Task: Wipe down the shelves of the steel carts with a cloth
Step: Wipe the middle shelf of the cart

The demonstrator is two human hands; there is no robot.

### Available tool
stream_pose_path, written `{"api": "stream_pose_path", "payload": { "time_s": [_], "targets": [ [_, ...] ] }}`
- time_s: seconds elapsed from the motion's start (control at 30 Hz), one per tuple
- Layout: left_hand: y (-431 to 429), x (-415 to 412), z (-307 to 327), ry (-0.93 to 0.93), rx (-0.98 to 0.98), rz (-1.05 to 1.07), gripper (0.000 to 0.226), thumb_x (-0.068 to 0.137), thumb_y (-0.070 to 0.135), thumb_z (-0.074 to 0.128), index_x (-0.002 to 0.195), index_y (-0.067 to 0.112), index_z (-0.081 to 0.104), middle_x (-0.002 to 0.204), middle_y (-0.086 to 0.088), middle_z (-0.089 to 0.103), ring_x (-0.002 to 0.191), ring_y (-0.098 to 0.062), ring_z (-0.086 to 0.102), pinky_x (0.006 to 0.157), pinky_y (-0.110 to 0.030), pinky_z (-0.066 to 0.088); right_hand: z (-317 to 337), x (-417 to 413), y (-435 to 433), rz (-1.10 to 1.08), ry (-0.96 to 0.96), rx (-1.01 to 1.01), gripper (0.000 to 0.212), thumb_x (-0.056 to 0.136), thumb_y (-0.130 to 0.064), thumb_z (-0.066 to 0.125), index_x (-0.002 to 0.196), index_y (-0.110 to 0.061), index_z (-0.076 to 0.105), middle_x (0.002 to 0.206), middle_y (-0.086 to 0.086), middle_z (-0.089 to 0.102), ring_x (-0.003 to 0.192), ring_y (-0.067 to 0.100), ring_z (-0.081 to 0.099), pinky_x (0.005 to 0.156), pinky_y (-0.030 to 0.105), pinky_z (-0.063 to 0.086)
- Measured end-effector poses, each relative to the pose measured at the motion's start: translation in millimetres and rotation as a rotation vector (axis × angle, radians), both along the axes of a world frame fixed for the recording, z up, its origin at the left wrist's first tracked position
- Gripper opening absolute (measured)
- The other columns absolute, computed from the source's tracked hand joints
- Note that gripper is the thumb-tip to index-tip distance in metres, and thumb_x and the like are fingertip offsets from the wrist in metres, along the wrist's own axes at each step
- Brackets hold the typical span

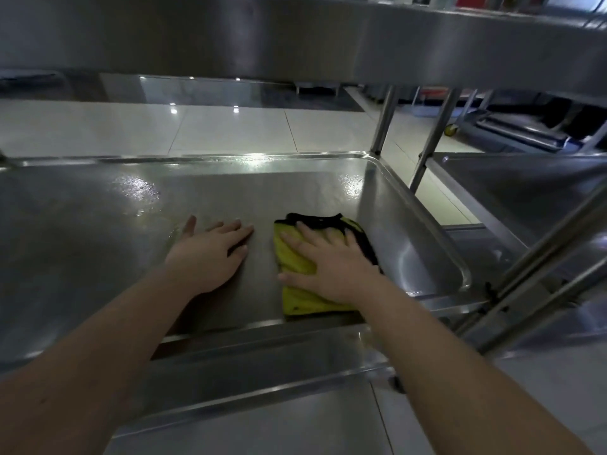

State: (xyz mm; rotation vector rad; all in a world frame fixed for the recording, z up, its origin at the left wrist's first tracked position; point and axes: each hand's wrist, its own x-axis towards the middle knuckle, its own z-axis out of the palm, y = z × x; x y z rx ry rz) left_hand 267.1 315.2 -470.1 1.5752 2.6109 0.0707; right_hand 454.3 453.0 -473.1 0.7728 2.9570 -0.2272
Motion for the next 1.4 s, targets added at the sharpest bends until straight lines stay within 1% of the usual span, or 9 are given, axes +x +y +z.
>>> {"api": "stream_pose_path", "payload": {
  "time_s": [0.3, 0.43, 0.63, 0.8, 0.97, 1.03, 1.1, 1.17, 1.4],
  "targets": [
    [9, 5, -5, -0.079, 0.185, -0.017, 0.046, 0.1, 0.047, 0.038, 0.146, 0.045, 0.034, 0.156, 0.018, 0.028, 0.145, -0.011, 0.023, 0.115, -0.032, 0.023, 7, 39, 63, -0.456, -0.117, -0.044, 0.08, 0.084, -0.081, 0.024, 0.15, -0.049, -0.009, 0.162, 0.001, -0.018, 0.146, 0.041, -0.016, 0.113, 0.065, -0.011],
    [9, 0, -9, -0.071, 0.171, -0.025, 0.046, 0.099, 0.05, 0.036, 0.145, 0.048, 0.033, 0.156, 0.02, 0.028, 0.145, -0.01, 0.023, 0.116, -0.039, 0.025, 0, 29, 66, -0.496, -0.04, -0.015, 0.07, 0.086, -0.079, 0.012, 0.149, -0.052, -0.004, 0.163, -0.004, -0.013, 0.147, 0.039, -0.013, 0.11, 0.07, -0.007],
    [8, 2, -9, -0.081, 0.166, -0.035, 0.045, 0.099, 0.051, 0.036, 0.144, 0.049, 0.033, 0.155, 0.023, 0.026, 0.146, -0.007, 0.021, 0.118, -0.038, 0.02, 6, 20, 104, -0.642, -0.057, -0.019, 0.062, 0.094, -0.068, 0.019, 0.151, -0.05, 0.001, 0.163, -0.009, -0.007, 0.148, 0.035, -0.011, 0.111, 0.069, -0.007],
    [3, -8, -4, -0.146, 0.164, 0.011, 0.046, 0.101, 0.029, 0.041, 0.143, 0.048, 0.036, 0.154, 0.023, 0.027, 0.144, -0.006, 0.025, 0.113, -0.026, 0.02, 0, -63, 17, -0.264, -0.018, 0.008, 0.058, 0.097, -0.062, 0.019, 0.151, -0.05, 0.002, 0.163, -0.013, -0.007, 0.148, 0.038, -0.01, 0.107, 0.072, -0.01],
    [14, -39, 15, -0.324, 0.331, 0.258, 0.033, 0.091, 0.017, 0.056, 0.115, 0.038, 0.065, 0.129, 0.003, 0.062, 0.114, -0.022, 0.057, 0.09, -0.029, 0.044, -6, -82, -16, -0.05, 0.008, 0.019, 0.058, 0.097, -0.063, 0.017, 0.15, -0.051, -0.003, 0.162, -0.014, -0.008, 0.147, 0.036, -0.015, 0.108, 0.069, -0.014],
    [23, -47, 14, -0.238, 0.313, 0.259, 0.037, 0.094, 0.028, 0.058, 0.131, 0.032, 0.056, 0.145, 0.001, 0.05, 0.132, -0.021, 0.045, 0.102, -0.032, 0.036, -7, -82, -13, -0.072, 0.019, 0.014, 0.059, 0.096, -0.063, 0.018, 0.15, -0.051, -0.002, 0.163, -0.014, -0.007, 0.147, 0.036, -0.015, 0.108, 0.068, -0.015],
    [30, -50, 5, -0.146, 0.136, 0.182, 0.051, 0.101, 0.036, 0.041, 0.151, 0.027, 0.031, 0.16, 0.004, 0.022, 0.147, -0.016, 0.019, 0.116, -0.033, 0.016, -6, -81, -14, -0.077, 0.023, 0.002, 0.058, 0.096, -0.063, 0.019, 0.15, -0.051, 0.0, 0.163, -0.014, -0.006, 0.148, 0.035, -0.014, 0.109, 0.068, -0.015],
    [35, -55, -9, -0.013, 0.047, 0.129, 0.053, 0.103, 0.04, 0.024, 0.154, 0.027, 0.018, 0.162, 0.007, 0.012, 0.148, -0.011, 0.012, 0.12, -0.034, 0.003, -5, -79, -8, -0.071, 0.024, -0.012, 0.056, 0.097, -0.06, 0.02, 0.15, -0.052, 0.002, 0.162, -0.016, -0.005, 0.148, 0.032, -0.013, 0.109, 0.067, -0.015],
    [41, -58, -18, 0.049, 0.03, 0.127, 0.054, 0.103, 0.041, 0.019, 0.155, 0.029, 0.014, 0.162, 0.011, 0.01, 0.148, -0.007, 0.013, 0.12, -0.032, 0.008, 3, -10, 120, -0.375, -0.011, -0.019, 0.053, 0.099, -0.059, 0.019, 0.148, -0.056, 0.0, 0.161, -0.019, -0.005, 0.15, 0.026, -0.007, 0.113, 0.064, -0.01]
  ]
}}
